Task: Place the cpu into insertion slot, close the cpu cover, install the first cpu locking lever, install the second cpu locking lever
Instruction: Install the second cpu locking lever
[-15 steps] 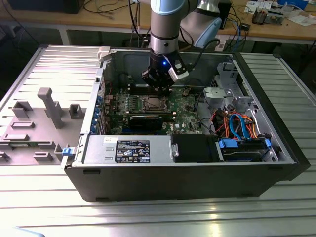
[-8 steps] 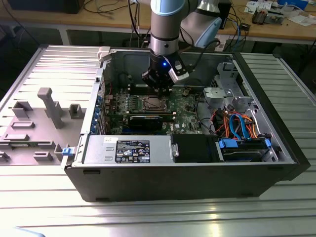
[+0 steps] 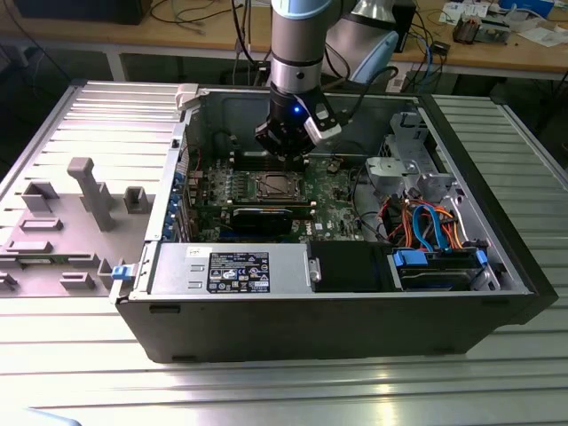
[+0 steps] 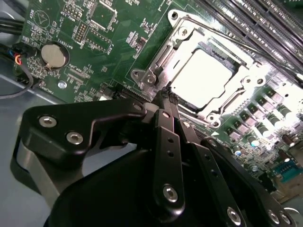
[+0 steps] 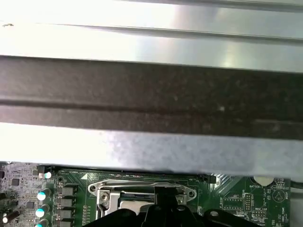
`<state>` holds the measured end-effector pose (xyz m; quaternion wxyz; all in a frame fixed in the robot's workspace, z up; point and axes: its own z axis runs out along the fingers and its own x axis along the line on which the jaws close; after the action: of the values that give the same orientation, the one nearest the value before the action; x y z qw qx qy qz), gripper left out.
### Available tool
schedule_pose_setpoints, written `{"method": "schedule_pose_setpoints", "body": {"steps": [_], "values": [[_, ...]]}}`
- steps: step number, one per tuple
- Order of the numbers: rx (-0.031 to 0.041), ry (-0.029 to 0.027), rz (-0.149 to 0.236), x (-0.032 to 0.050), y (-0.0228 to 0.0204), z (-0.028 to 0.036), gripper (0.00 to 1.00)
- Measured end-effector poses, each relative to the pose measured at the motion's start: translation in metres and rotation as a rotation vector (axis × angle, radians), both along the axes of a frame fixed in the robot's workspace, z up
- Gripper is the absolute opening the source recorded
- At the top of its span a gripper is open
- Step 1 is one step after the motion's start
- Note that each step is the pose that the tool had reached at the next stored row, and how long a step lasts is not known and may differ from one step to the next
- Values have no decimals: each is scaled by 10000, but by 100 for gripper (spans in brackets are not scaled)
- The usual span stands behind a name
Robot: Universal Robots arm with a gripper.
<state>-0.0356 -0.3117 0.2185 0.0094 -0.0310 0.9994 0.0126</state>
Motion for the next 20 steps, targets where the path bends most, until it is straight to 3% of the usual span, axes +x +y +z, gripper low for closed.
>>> {"method": "schedule_pose_setpoints", "body": {"steps": [2, 10, 16, 20], "values": [[0, 1, -1, 0, -13, -1, 11], [-1, 0, -2, -1, -135, -14, 11], [-10, 1, -2, -1, -153, -2, 11], [-9, 0, -2, -1, -154, 58, 11]]}}
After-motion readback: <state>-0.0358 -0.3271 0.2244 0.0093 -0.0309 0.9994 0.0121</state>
